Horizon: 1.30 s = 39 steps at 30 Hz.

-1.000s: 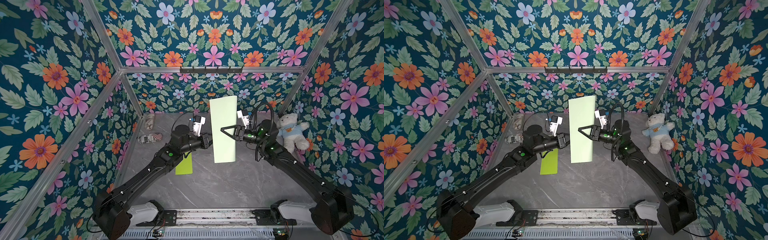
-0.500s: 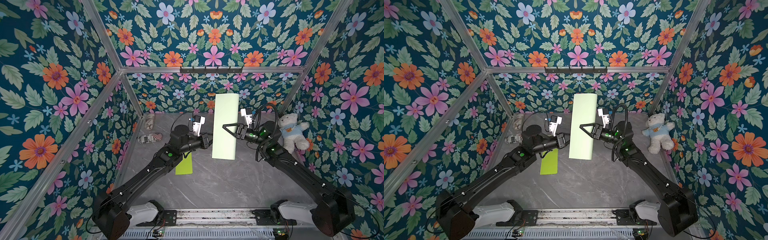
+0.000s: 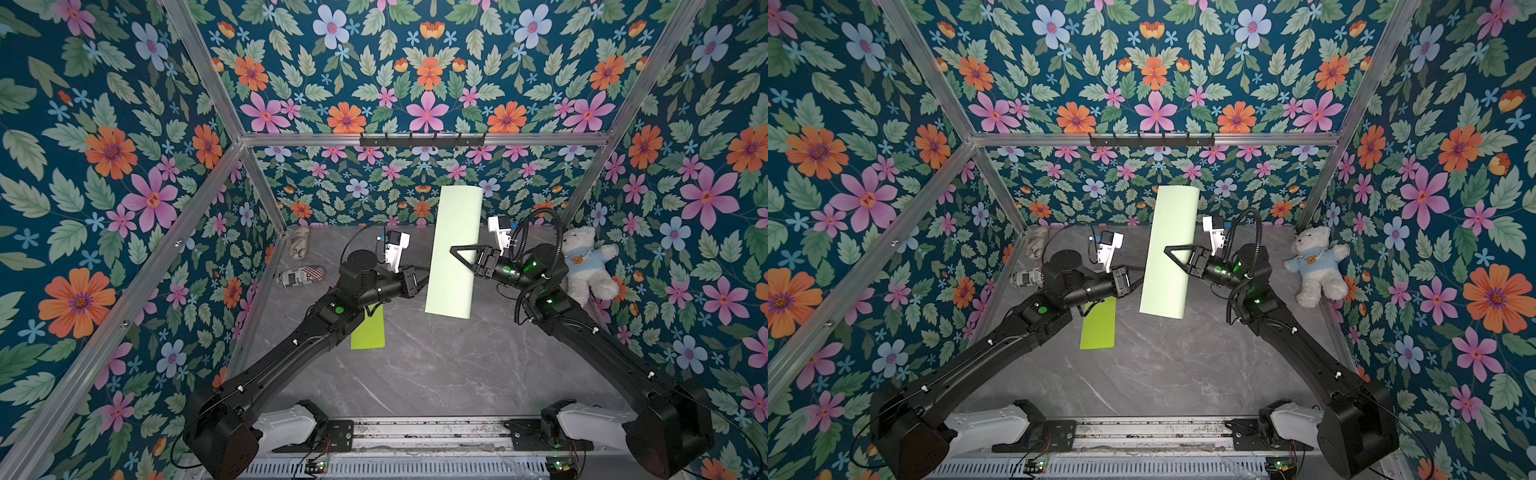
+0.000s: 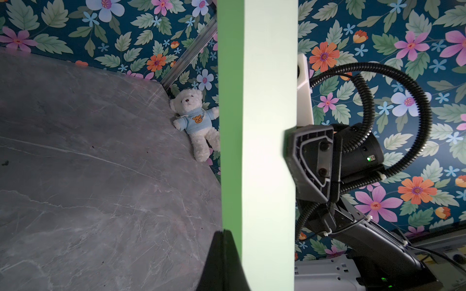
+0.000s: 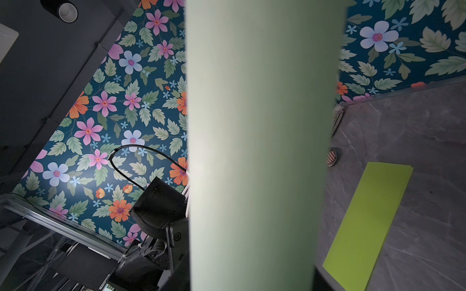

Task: Fold the rectangular paper in half along the long edge
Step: Fold the paper.

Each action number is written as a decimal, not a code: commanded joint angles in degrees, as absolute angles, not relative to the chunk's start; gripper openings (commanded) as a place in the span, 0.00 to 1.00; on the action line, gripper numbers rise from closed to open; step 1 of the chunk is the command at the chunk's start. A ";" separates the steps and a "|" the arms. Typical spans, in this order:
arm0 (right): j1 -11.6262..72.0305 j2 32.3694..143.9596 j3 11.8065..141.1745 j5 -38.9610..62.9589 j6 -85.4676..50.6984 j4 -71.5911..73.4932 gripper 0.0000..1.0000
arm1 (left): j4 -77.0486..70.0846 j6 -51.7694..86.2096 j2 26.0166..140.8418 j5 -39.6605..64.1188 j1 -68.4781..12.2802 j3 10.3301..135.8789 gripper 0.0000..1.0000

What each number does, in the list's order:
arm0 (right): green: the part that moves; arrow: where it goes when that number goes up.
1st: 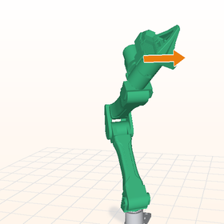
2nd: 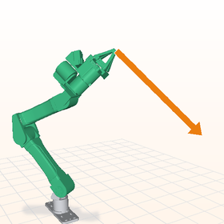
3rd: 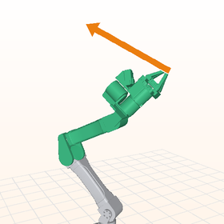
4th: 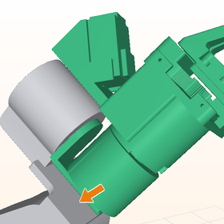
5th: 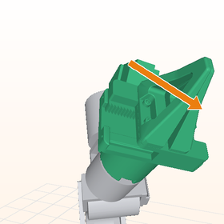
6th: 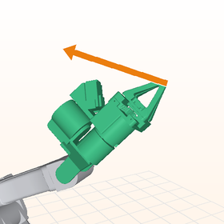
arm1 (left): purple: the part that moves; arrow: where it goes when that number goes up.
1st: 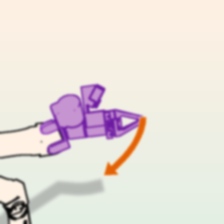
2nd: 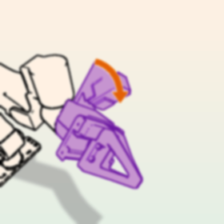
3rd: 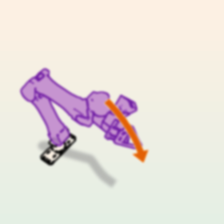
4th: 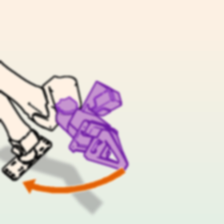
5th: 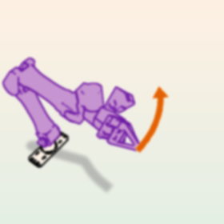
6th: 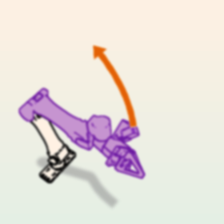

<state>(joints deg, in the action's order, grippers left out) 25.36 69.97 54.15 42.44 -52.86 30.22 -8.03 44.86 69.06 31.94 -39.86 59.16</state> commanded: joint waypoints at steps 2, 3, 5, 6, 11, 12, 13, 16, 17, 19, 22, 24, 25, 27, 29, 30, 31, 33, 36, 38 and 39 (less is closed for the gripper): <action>25.35 69.43 54.05 42.06 -52.78 32.69 0.44 | -9.21 44.45 68.82 32.56 -39.81 58.89 0.00; 25.27 69.60 54.14 42.33 -52.78 32.36 0.44 | -9.18 44.47 68.82 32.65 -39.81 58.89 0.00; 25.12 69.78 54.14 43.07 -53.15 32.41 0.45 | -9.06 44.45 68.60 32.52 -39.77 58.95 0.00; 24.98 69.79 54.14 43.48 -53.17 32.35 0.45 | -8.76 44.30 68.47 32.30 -39.81 58.97 0.00; 24.70 68.92 54.23 43.93 -52.65 31.17 0.43 | -8.53 44.04 68.27 32.12 -39.81 58.98 0.00; 24.62 68.69 54.23 43.98 -52.56 31.03 0.43 | -8.53 44.03 68.20 32.14 -39.81 58.97 0.00; 24.60 68.57 54.27 44.04 -52.54 30.96 0.42 | -8.53 44.03 68.20 32.15 -39.81 58.97 0.00; 24.56 68.55 54.40 44.16 -52.32 30.59 0.40 | -8.70 44.03 68.25 32.20 -39.81 58.89 0.00; 24.60 68.64 54.40 44.40 -52.38 30.56 0.40 | -8.70 44.12 68.29 32.24 -39.81 58.89 0.00; 24.52 68.73 54.41 44.78 -52.47 30.54 0.41 | -8.70 44.03 68.20 32.25 -39.81 58.89 0.00; 24.59 68.73 54.65 45.22 -52.05 29.76 0.38 | -8.70 43.99 68.12 32.14 -39.81 58.82 0.00; 24.60 68.77 54.80 45.67 -51.88 29.48 0.37 | -8.70 44.03 68.05 32.08 -39.81 58.80 0.00; 24.53 68.92 54.99 45.85 -51.70 29.02 0.37 | -8.70 44.03 68.03 32.06 -39.81 58.80 0.00; 24.57 69.23 55.61 46.56 -51.00 27.62 0.37 | -8.70 44.03 68.03 31.93 -39.81 58.80 0.00; 24.52 69.18 55.72 47.01 -50.72 27.28 0.37 | -8.70 44.03 67.94 32.08 -39.81 58.89 0.00; 24.49 69.14 55.80 47.02 -50.55 26.84 0.36 | -8.70 44.03 67.94 32.03 -39.81 58.94 0.00; 24.51 69.02 55.73 47.00 -50.54 26.88 0.35 | -8.70 44.02 67.94 32.06 -39.81 58.97 0.00; 24.45 68.74 55.59 46.86 -50.54 26.98 0.33 | -8.70 44.03 67.85 32.03 -39.81 58.89 0.00; 24.45 68.23 55.13 46.17 -50.84 27.75 0.32 | -8.79 44.03 67.90 32.06 -39.81 58.89 0.00; 24.46 68.12 54.98 45.91 -51.11 28.30 0.30 | -8.96 44.20 67.86 32.25 -39.81 58.84 0.00; 24.42 67.96 54.73 45.50 -51.30 28.74 0.30 | -9.05 44.21 67.85 32.21 -39.81 58.71 0.00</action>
